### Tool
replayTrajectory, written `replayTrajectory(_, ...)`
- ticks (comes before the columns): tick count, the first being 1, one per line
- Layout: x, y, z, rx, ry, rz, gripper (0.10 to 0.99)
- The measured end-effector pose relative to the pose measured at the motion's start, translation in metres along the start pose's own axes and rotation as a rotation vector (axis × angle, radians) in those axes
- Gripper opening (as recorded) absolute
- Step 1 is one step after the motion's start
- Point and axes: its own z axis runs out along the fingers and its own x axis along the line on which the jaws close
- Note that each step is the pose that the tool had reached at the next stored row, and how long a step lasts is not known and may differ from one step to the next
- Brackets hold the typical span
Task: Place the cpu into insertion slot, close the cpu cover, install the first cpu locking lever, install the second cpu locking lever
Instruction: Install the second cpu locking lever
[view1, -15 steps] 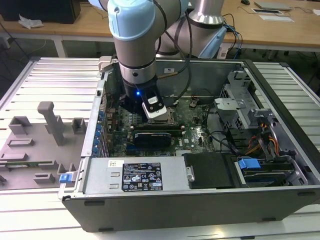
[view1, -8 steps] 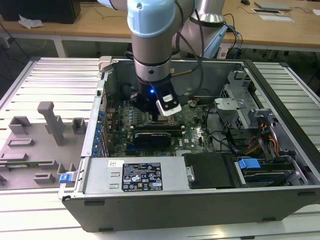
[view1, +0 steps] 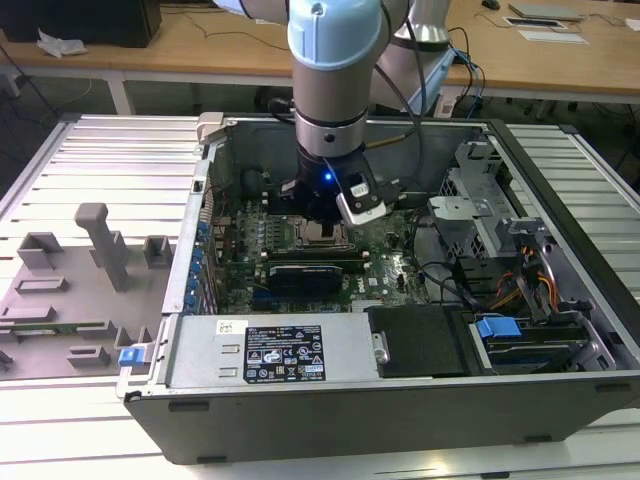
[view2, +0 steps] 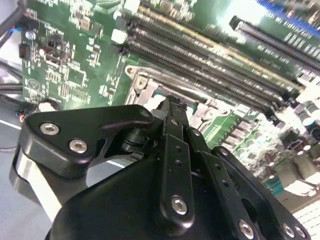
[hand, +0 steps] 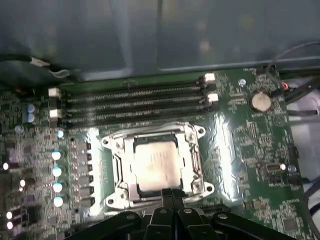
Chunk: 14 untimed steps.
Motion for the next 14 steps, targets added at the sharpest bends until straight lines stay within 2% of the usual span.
replayTrajectory(2,0.0015,0.0112,0.0017,0.0,0.0001,0.0,0.106)
replayTrajectory(3,0.0019,0.0142,0.0022,0.0,0.0,0.0,0.106)
replayTrajectory(5,0.0018,0.0156,-0.0009,0.001,-0.0006,0.0,0.106)
replayTrajectory(7,0.0014,0.0176,-0.0089,0.005,-0.0018,-0.001,0.106)
replayTrajectory(8,0.0013,0.018,-0.0103,0.005,-0.0021,-0.001,0.106)
replayTrajectory(14,0.0014,0.0181,-0.0105,0.005,-0.0022,-0.001,0.106)
